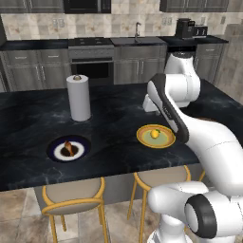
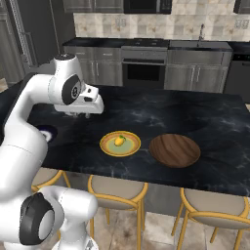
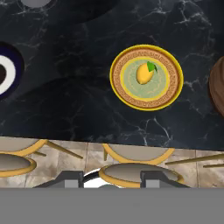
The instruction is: Pick the chicken drumstick and lemon from their plates and place them in the bowl. Then put the bowl in the fridge.
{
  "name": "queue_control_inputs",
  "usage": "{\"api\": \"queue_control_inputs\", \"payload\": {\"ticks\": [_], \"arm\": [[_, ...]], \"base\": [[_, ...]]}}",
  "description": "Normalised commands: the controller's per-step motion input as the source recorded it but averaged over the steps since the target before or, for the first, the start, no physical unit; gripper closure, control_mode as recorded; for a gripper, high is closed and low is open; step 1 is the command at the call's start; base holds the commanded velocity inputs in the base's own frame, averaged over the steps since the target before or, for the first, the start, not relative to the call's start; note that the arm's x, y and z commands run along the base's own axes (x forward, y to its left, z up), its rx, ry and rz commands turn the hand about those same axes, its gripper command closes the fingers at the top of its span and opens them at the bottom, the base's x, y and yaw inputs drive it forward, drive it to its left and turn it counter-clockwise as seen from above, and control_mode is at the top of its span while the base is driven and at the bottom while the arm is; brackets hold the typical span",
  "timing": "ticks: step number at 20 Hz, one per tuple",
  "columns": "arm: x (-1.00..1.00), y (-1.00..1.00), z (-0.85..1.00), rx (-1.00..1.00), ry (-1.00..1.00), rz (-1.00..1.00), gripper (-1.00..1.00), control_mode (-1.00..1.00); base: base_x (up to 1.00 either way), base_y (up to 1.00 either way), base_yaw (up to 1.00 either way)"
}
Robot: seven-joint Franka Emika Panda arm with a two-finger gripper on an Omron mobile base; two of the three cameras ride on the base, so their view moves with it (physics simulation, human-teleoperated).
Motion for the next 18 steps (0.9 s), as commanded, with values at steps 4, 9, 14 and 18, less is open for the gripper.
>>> {"api": "queue_control_inputs", "payload": {"ticks": [4, 9, 14, 18], "arm": [[0.02, 0.00, -0.04, -0.03, 0.00, 0.00, -1.00, -1.00], [0.41, -0.10, -0.21, -0.03, 0.14, -0.02, -1.00, -1.00], [0.55, -0.21, -0.21, 0.00, 0.18, -0.03, -1.00, -1.00], [0.55, -0.31, -0.20, 0.01, 0.23, -0.07, -1.00, -1.00]], "base": [[0.00, 0.00, 0.00], [0.00, 0.00, 0.00], [0.00, 0.00, 0.00], [0.00, 0.00, 0.00]]}}
